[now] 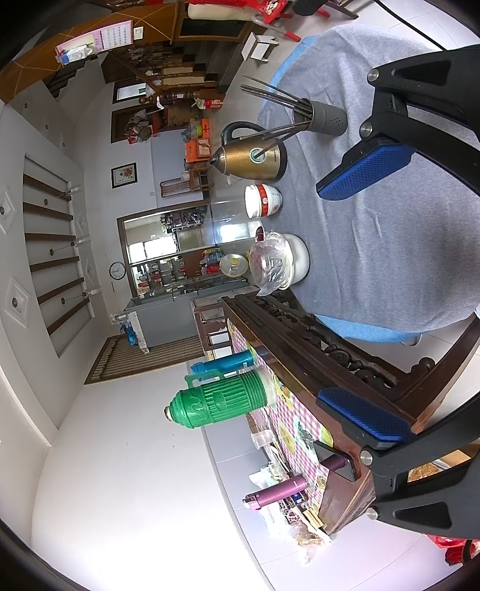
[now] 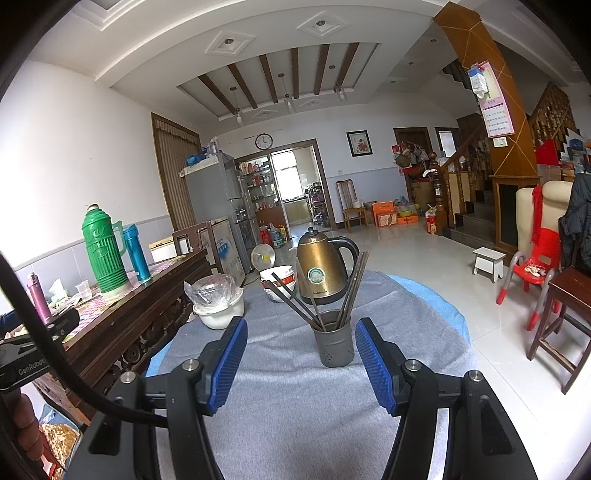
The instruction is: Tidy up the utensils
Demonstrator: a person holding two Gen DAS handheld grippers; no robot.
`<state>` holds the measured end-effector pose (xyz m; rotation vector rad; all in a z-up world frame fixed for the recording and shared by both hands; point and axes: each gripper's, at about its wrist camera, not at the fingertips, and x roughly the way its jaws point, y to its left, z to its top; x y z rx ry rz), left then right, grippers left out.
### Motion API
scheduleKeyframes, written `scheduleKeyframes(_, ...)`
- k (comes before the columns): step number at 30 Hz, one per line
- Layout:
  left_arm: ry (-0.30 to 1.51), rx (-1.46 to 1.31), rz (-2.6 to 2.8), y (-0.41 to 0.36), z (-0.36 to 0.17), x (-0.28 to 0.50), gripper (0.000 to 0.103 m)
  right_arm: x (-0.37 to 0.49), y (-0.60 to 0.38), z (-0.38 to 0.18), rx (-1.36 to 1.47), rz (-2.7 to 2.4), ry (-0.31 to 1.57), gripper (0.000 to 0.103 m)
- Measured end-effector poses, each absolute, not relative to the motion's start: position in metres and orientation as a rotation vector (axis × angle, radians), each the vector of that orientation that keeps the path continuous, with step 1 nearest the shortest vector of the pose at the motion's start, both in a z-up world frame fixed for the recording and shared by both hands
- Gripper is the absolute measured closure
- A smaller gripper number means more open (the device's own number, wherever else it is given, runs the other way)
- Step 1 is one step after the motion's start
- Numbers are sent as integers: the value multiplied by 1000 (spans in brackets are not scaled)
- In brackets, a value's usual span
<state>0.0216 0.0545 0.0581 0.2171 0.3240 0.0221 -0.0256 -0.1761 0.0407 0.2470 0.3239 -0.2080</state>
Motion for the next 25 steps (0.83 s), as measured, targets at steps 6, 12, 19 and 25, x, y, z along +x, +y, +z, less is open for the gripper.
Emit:
scheduleKeyframes(6, 326, 219, 22, 55, 56, 22, 2, -26, -173, 47, 249, -216, 317, 38)
scheduleKeyframes(12, 337, 220, 27, 54, 51, 24, 2, -25, -171, 46, 252, -221, 321, 38)
scheduleKeyframes(19, 352, 209, 13, 47, 46, 34, 2, -22, -169, 43, 248, -223, 325, 36)
scheduleKeyframes(25, 481, 146, -68, 31, 12, 82, 2, 5, -188, 25, 227, -274, 378, 35)
